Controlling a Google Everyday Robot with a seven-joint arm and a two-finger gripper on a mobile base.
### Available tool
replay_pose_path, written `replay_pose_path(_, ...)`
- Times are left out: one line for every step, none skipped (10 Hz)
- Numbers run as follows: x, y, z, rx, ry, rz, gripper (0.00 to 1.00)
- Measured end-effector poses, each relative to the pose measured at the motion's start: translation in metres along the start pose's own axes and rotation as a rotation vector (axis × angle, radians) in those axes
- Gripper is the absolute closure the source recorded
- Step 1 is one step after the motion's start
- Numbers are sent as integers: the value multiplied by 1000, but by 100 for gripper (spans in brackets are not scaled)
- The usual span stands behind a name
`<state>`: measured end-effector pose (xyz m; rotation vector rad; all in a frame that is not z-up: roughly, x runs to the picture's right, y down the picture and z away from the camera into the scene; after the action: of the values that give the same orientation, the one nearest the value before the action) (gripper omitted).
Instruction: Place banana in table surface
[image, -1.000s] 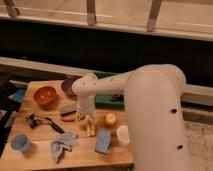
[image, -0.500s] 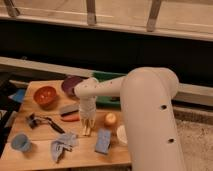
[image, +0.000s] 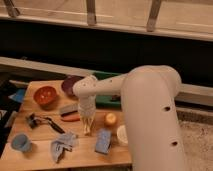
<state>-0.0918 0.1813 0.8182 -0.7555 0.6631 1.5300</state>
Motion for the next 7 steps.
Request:
replay_pose_path(0, 0, -17, -3, -27, 1, 100)
replay_pose_path(1, -1, -34, -8, -55, 0, 100)
replay_pose_path(2, -2, -55, -14, -92, 1, 100)
replay_pose_path(1, -3, -68, -24, -121, 5, 100)
replay_pose_path(0, -4, -77, -28, -138, 9, 100)
replay_pose_path(0, -2, -81, -32, -143, 9, 100)
replay_pose_path(0, 0, -79, -33, -138, 7, 100)
